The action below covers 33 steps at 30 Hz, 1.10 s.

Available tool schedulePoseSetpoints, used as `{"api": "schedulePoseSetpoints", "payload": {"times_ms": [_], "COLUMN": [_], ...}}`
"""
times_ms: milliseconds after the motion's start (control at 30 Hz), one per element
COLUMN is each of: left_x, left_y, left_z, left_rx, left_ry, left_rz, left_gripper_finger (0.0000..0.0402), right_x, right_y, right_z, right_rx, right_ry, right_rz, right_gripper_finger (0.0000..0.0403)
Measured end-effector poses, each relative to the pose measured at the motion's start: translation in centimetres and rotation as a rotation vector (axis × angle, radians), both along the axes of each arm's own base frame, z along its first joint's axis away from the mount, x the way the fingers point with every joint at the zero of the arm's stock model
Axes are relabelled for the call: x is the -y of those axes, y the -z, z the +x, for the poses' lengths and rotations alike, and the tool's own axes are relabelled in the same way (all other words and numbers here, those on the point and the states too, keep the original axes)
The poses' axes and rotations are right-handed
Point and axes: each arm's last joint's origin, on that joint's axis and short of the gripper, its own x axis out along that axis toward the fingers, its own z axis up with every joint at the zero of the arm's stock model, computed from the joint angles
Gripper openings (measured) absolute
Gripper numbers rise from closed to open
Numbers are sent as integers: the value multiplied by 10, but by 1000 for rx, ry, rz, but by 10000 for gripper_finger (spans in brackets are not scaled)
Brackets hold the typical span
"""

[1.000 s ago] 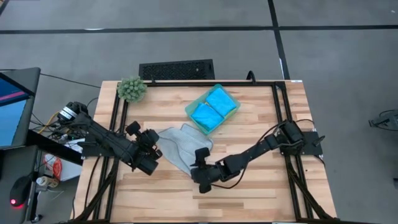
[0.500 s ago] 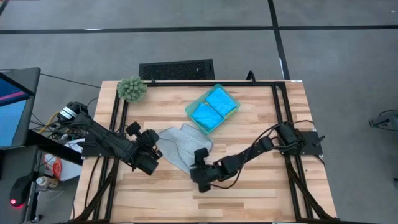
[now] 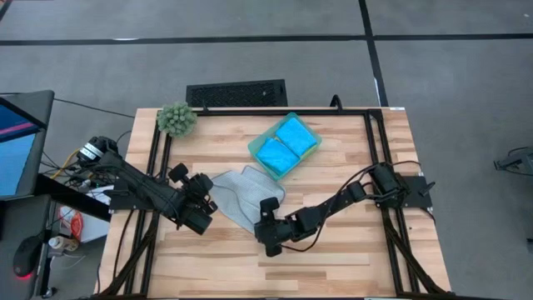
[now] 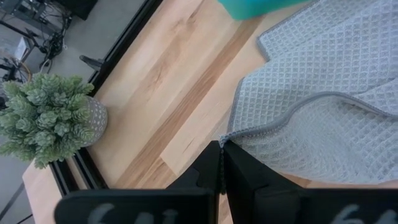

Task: Fold microfiber towels
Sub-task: Fold the gray microfiber towel

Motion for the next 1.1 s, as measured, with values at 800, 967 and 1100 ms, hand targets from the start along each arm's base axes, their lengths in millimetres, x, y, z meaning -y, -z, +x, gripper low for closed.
{"api": "schedulePoseSetpoints", "payload": {"times_ms": [800,967,1100], "left_x": [54,67,67], "left_y": [-85,-143,-182], "left_z": [-1,-11,-21], "left_rx": [246,444,575], "left_ry": [229,344,384], "left_rz": [-191,-171,-149], "left_gripper_finger": [4,4,4], "right_x": [-19,-20,-24], "right_y": [-269,-311,-330], "right_z": [-141,-190,-215], "right_rx": [562,719,787], "right_ry": [232,242,191], "right_rz": [10,87,159], "right_gripper_finger": [1,1,1]}}
